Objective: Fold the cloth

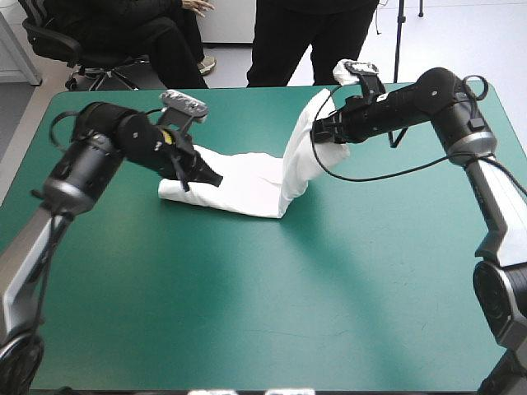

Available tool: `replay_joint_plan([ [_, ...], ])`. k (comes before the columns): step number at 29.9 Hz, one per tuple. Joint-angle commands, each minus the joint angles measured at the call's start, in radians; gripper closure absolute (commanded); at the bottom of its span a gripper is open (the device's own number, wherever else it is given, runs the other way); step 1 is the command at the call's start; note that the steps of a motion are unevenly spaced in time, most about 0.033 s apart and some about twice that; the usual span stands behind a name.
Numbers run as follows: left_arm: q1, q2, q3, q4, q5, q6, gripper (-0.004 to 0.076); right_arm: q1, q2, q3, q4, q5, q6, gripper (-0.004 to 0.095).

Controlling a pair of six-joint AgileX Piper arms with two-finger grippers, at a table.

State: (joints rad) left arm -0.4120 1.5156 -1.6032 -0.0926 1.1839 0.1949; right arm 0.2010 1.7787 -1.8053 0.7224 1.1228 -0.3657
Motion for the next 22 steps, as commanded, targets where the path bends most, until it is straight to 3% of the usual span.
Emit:
replay_joint_plan([
  [1, 0.034, -0.188, 0.113, -0.002, 0.012, 0.006, 0.0741, 0.058, -0.022, -0.036, 0.058, -0.093, -0.019, 0.0924],
  [8, 0.045, -0.458, 0.316, -0.018, 0.07, -0.003, 0.0741, 0.208, 0.106, -0.087, 0.058, -0.227, -0.027, 0.0924],
  [15, 0.045, -0.571, 0.323, -0.018, 0.104, -0.018, 0.0741, 0.323, 0.334, -0.343, 0.038, -0.224, 0.051, 0.0886],
  [17, 0.045, -0.576, 0.323, -0.018, 0.107, -0.043, 0.0741, 0.341, 0.378, -0.414, 0.03, -0.191, 0.063, 0.0782],
  [22, 0.045, -0.576, 0.323, -0.05, 0.107, -0.063, 0.0741, 0.358, 0.445, -0.53, 0.009, -0.089, 0.098, 0.0306],
])
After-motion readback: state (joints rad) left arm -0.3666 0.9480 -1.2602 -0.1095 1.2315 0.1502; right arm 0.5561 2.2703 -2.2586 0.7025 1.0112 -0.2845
